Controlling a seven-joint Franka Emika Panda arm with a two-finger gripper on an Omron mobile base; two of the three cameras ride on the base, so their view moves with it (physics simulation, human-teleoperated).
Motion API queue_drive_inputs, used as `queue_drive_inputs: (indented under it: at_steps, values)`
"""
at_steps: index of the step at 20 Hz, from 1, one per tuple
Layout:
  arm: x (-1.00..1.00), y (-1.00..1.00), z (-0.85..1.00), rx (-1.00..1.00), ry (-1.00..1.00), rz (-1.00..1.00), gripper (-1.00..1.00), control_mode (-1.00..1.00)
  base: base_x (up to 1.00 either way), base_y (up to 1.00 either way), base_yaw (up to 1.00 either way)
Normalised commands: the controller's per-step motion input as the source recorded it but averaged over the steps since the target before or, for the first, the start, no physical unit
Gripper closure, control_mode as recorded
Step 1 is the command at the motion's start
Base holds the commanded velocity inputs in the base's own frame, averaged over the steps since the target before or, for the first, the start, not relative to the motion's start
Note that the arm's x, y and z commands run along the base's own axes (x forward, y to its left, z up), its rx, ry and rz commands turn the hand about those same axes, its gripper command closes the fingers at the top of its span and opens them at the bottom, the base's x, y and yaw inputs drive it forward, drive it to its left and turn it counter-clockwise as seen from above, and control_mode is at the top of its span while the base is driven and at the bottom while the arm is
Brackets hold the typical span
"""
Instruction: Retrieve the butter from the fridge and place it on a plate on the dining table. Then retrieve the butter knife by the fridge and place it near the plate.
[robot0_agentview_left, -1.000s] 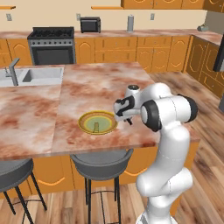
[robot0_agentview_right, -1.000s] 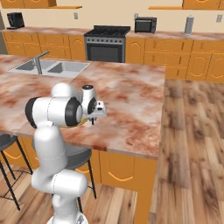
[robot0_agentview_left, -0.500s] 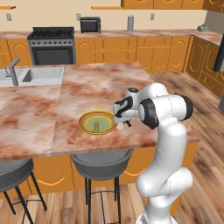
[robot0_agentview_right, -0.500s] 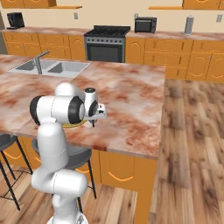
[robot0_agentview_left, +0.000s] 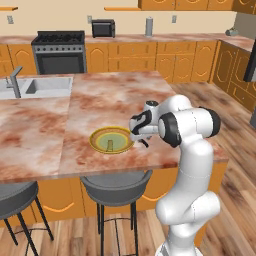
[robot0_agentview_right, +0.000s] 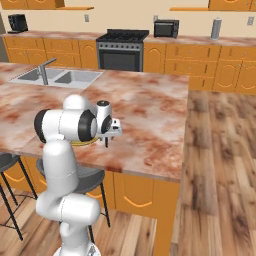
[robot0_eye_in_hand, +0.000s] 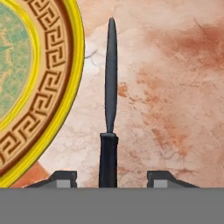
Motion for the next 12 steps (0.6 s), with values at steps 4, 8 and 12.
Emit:
queue_drive_inputs:
  at_steps: [4, 8, 12]
  values:
    - [0.0, 0.02, 0.0, 0.0, 0.0, 0.0, -1.0, -1.0, 0.0, 0.0, 0.0]
    - [0.0, 0.01, 0.4, 0.0, 0.0, 0.0, -1.0, -1.0, 0.0, 0.0, 0.0]
    - [-0.23, 0.0, 0.91, 0.0, 0.0, -0.04, -1.0, -1.0, 0.0, 0.0, 0.0]
